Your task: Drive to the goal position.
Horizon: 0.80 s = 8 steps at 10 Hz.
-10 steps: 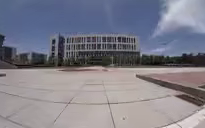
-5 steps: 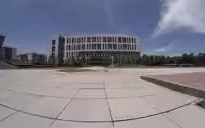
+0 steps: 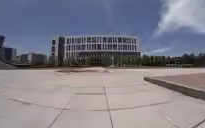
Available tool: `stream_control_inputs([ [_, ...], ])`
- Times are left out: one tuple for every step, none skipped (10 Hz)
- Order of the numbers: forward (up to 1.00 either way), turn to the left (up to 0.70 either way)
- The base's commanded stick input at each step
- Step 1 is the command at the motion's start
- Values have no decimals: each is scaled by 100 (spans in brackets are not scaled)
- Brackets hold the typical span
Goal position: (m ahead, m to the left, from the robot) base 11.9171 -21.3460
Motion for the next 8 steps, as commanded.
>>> stream_control_inputs([
  [100, -31],
  [100, -31],
  [100, -31],
  [100, -31],
  [100, -31],
  [100, -30],
  [100, -8],
  [100, 0],
])
